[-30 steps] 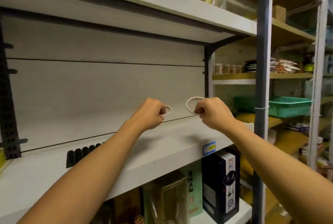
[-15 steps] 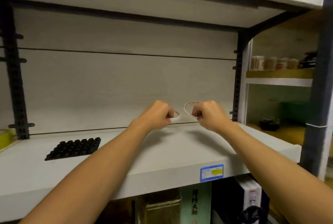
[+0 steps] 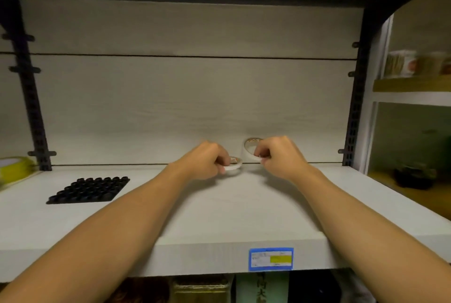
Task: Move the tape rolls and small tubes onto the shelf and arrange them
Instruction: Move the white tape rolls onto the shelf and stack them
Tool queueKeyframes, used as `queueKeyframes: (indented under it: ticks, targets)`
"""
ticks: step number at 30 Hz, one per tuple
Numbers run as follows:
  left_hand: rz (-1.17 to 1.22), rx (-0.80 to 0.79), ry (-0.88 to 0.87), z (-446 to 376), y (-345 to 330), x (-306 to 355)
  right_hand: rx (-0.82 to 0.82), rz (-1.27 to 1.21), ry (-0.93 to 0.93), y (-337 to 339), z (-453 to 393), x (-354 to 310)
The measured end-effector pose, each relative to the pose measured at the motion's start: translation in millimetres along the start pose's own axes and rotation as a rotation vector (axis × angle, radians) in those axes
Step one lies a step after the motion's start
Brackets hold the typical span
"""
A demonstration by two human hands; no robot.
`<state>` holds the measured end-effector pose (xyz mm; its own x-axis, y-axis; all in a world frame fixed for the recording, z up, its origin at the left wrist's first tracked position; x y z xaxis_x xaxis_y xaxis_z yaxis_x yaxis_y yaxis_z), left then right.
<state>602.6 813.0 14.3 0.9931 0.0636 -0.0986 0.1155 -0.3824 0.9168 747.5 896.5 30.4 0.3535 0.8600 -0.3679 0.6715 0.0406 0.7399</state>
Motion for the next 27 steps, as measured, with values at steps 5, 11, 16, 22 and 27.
queueKeyframes:
  ticks: [5, 11, 16, 22, 27]
  targets:
    - [0.035, -0.09, -0.025, 0.4, -20.7, 2.7, -0.072, 0.058, -0.048, -5.9, 2.2, 9.7]
    - [-0.016, -0.123, -0.07, 2.5, -24.4, 5.9, -0.099, 0.061, -0.088, -7.0, 4.9, 16.4]
    - [-0.007, -0.135, -0.059, 11.2, -23.3, 5.5, -0.179, 0.036, -0.14, -15.1, 11.6, 11.6]
    - [-0.005, -0.15, -0.041, 15.9, -20.4, 11.1, -0.208, 0.048, -0.132, -29.7, 12.4, 7.1]
    - [0.009, -0.139, -0.035, 17.5, -18.2, 10.7, -0.237, 0.041, -0.117, -40.3, 12.9, 8.6]
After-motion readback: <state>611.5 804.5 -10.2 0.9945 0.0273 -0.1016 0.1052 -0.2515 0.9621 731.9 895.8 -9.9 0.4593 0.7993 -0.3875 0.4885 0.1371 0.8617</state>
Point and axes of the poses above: each hand's wrist, its own z-axis away from the middle knuckle, its own y-axis out of the back of the hand, x = y × z, the point moved 9 cm from there along -z, towards the middle knuckle, and after that the axes turned 13 degrees about -z, right-handed, at the moved point
